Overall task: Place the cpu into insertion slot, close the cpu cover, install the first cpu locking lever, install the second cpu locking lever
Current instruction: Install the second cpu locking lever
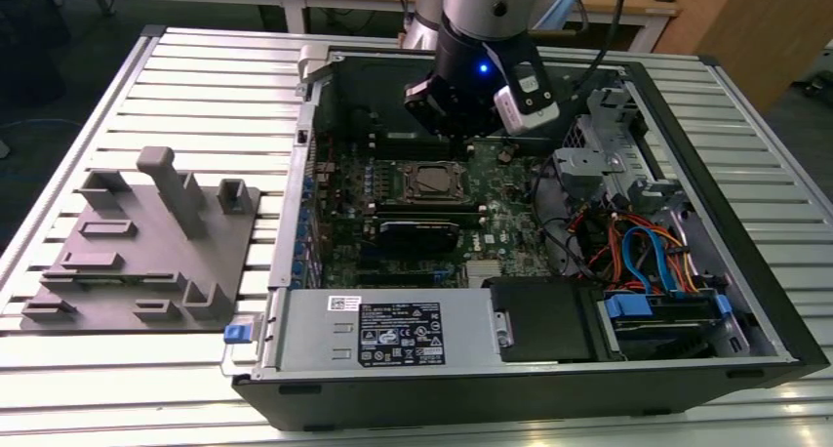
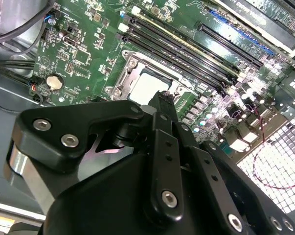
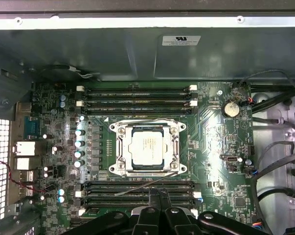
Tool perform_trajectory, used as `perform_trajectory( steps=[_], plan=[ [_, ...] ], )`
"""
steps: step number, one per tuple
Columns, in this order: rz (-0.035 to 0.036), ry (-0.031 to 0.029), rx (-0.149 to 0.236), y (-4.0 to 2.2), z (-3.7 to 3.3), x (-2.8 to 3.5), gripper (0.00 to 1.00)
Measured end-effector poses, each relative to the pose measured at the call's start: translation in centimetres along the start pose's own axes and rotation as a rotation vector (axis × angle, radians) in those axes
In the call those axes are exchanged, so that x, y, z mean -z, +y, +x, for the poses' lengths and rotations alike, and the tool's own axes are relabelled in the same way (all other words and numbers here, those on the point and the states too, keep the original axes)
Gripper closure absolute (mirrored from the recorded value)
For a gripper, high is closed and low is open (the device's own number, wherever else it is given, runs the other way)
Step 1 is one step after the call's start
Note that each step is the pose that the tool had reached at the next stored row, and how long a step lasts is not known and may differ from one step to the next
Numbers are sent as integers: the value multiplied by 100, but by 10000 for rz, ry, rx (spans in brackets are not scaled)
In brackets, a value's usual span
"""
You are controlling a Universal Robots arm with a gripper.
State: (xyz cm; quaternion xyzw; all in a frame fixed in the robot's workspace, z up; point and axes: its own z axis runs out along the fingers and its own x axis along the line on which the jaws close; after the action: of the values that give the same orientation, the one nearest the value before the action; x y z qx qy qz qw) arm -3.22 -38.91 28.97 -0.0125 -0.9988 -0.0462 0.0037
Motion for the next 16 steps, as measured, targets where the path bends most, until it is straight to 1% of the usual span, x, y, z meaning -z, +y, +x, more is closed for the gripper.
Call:
perform_trajectory(
  steps=[2, 3, 5, 6, 8, 10, 12, 16],
  plan=[
    [-1, 0, 0, 0, 0, -1, 89],
    [-12, 7, -1, 0, 0, -3, 89],
    [-19, 51, -4, -2, 0, -21, 89],
    [-17, 73, -6, -3, 0, -35, 89],
    [-15, 135, -12, -6, 0, -68, 89],
    [-13, 179, -14, -9, 0, -100, 89],
    [-18, 201, -11, -12, 0, -131, 89],
    [-86, 217, -10, -20, 2, -171, 89]
  ],
)
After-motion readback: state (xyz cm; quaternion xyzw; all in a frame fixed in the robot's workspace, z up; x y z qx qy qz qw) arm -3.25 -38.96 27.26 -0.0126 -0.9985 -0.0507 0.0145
